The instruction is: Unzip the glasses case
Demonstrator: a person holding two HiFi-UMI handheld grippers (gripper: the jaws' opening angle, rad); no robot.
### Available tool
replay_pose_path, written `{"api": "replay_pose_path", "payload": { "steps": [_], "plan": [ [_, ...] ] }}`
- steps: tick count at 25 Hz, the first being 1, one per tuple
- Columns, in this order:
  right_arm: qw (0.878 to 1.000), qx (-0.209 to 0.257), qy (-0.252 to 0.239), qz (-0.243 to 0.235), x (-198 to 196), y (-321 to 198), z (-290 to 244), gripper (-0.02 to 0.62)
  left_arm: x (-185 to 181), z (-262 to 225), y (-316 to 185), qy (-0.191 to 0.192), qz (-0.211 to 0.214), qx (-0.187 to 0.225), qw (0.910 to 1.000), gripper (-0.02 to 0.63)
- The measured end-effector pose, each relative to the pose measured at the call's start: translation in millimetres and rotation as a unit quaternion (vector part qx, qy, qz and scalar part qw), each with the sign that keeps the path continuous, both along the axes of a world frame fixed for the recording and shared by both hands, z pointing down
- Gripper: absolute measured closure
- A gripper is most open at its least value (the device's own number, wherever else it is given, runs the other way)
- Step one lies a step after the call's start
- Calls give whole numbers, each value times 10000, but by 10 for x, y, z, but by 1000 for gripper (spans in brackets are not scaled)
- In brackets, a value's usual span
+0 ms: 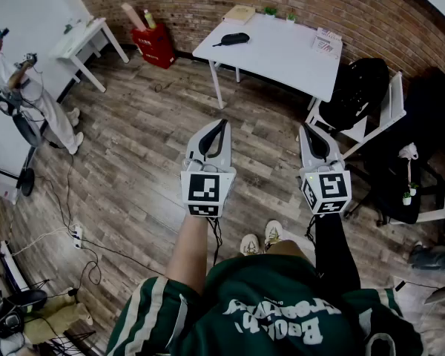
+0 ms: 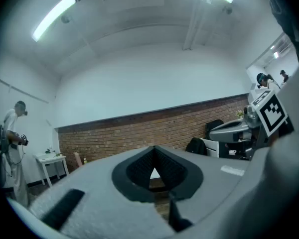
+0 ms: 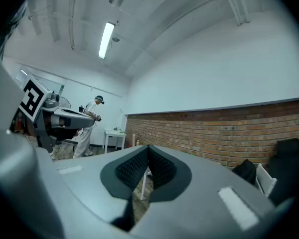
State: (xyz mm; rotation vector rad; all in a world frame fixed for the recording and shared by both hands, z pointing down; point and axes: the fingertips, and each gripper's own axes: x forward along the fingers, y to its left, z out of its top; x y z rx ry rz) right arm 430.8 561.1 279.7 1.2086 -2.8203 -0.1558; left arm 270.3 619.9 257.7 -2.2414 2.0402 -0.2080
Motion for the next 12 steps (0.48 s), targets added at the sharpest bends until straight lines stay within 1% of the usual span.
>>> {"api": "replay_pose_path", "payload": {
  "steps": [6,9,12],
  "plan": [
    [9999,-14,99,-24,-156,64,12,581,-188,6,52,73,-44,-15,10000,600],
    [9998,-22,195,-59,-172,63,62,581,-211,30,33,95,-62,-7,9999,600],
    [9998,38,182,-43,-180,37,68,581,-242,16,14,93,-112,67,9999,600]
  ]
}}
